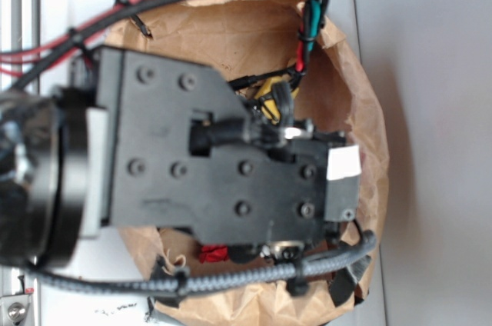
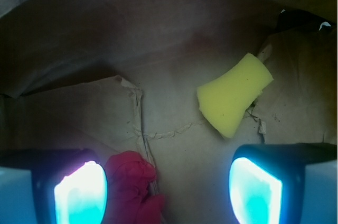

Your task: Grab the green sponge.

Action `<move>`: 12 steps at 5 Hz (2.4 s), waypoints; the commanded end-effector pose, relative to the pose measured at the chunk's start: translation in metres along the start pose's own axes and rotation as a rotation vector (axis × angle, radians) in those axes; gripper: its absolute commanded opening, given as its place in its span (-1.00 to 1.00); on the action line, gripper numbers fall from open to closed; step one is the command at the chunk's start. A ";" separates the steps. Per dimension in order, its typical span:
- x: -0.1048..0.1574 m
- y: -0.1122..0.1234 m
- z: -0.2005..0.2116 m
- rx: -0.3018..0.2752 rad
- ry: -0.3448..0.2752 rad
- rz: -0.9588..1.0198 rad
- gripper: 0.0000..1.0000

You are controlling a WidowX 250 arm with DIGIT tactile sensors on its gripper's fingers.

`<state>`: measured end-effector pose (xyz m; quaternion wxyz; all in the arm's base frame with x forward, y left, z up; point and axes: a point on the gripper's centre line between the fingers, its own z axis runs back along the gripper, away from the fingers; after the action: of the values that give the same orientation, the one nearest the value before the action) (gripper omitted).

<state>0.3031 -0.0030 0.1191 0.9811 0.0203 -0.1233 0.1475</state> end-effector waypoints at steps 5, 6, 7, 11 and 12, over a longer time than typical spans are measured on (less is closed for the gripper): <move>0.019 0.040 -0.008 -0.022 -0.084 0.424 1.00; 0.023 0.040 -0.018 -0.010 -0.107 0.478 1.00; 0.029 0.043 -0.029 -0.015 -0.122 0.507 1.00; 0.038 0.035 -0.039 0.041 -0.184 0.482 1.00; 0.038 0.035 -0.039 0.041 -0.184 0.482 1.00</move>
<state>0.3305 0.0408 0.0653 0.9083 0.0338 -0.1753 0.3784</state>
